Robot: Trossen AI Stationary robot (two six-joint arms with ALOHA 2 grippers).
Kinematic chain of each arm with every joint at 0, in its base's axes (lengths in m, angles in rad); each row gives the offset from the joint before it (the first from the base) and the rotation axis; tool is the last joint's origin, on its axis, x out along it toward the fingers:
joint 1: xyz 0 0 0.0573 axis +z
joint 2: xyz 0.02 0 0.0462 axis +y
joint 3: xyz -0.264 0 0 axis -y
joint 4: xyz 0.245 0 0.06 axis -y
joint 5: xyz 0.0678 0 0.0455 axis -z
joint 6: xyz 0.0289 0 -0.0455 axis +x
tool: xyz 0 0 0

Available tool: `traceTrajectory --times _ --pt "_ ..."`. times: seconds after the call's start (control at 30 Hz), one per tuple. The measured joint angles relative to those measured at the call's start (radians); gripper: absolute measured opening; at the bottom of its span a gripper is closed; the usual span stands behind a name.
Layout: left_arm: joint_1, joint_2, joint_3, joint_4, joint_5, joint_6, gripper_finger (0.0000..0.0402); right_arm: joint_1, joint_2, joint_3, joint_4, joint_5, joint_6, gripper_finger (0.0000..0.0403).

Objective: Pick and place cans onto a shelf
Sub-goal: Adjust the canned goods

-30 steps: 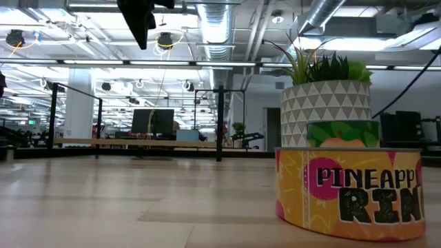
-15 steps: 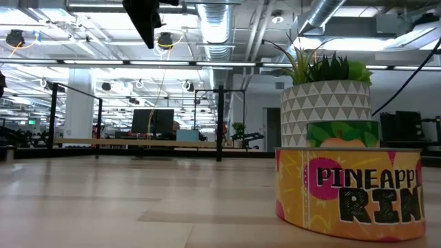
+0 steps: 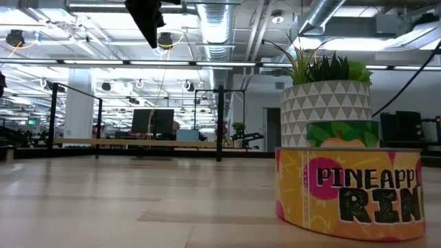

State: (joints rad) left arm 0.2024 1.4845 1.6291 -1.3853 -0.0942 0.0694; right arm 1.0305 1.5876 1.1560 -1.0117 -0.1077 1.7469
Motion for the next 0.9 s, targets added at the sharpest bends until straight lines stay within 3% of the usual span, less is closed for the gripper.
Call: traceTrajectory --times 0.3,0.9 --pt "0.000 0.000 0.000 0.017 0.000 0.012 0.0055 -0.154 0.002 -0.002 0.013 0.172 -0.290 0.0017" --pt "0.000 0.000 0.000 0.016 0.000 0.014 0.0055 -0.517 0.008 -0.006 0.257 0.223 -1.001 0.0011"
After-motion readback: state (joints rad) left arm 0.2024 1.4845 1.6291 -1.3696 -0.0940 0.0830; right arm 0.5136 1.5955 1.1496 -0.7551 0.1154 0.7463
